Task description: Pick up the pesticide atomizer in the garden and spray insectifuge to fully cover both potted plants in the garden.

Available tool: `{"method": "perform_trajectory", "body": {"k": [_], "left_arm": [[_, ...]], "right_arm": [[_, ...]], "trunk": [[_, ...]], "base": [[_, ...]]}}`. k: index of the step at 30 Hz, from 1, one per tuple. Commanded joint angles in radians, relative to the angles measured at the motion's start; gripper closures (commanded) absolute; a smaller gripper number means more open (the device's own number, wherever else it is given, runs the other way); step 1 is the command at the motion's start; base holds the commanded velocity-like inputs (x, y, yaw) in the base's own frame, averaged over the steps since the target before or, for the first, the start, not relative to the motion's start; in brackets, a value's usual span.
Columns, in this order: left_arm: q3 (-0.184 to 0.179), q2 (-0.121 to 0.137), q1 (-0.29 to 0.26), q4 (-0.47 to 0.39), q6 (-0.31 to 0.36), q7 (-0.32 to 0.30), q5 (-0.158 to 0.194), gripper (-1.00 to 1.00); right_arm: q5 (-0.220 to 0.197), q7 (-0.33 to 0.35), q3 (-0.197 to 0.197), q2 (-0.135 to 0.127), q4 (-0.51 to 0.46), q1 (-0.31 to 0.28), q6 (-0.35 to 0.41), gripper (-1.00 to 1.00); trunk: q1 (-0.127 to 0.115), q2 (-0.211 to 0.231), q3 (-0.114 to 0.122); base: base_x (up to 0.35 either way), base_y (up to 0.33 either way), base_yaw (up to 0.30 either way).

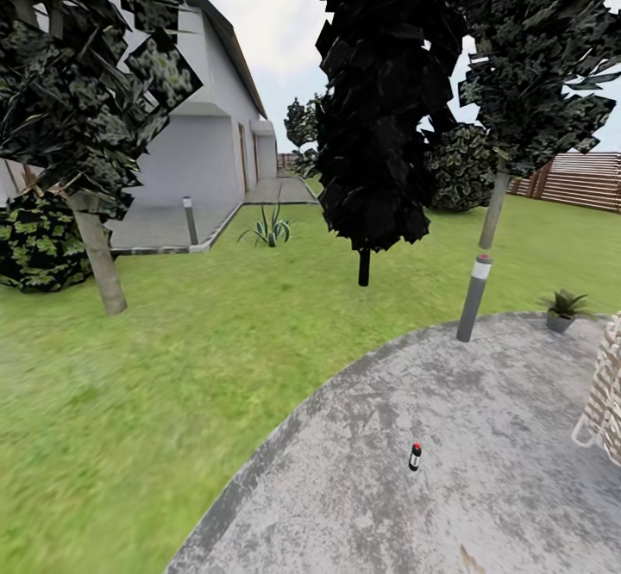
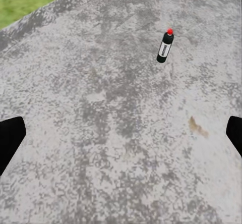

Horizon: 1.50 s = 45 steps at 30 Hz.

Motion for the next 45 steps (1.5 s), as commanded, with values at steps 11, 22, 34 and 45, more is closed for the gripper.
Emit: {"method": "perform_trajectory", "body": {"k": [11,22,34,45], "left_arm": [[0.004,0.000,-0.001,0.001,-0.002,0.000,0.003,-1.00],[0.005,0.001,-0.001,0.001,-0.002,0.000,0.002,-1.00],[0.005,0.001,-0.001,0.001,-0.002,0.000,0.001,-1.00],[0.005,0.001,-0.001,0.001,-0.002,0.000,0.001,-1.00]], "right_arm": [[-0.001,0.000,0.002,0.000,0.002,-0.001,-0.002,-1.00],[-0.004,0.000,0.000,0.001,0.002,-0.001,-0.001,-1.00],[-0.004,0.000,0.000,0.001,0.002,-0.001,-0.001,-1.00],[-0.004,0.000,0.000,0.001,0.002,-0.001,-0.001,-1.00]], "trunk": [[0.001,0.000,-0.001],[0.001,0.000,-0.001],[0.001,0.000,-0.001],[0.001,0.000,-0.003]], "base": [[0.200,0.260,-0.256],[0.007,0.312,-0.273],[0.000,0.311,-0.273],[0.000,0.254,-0.273]]}}
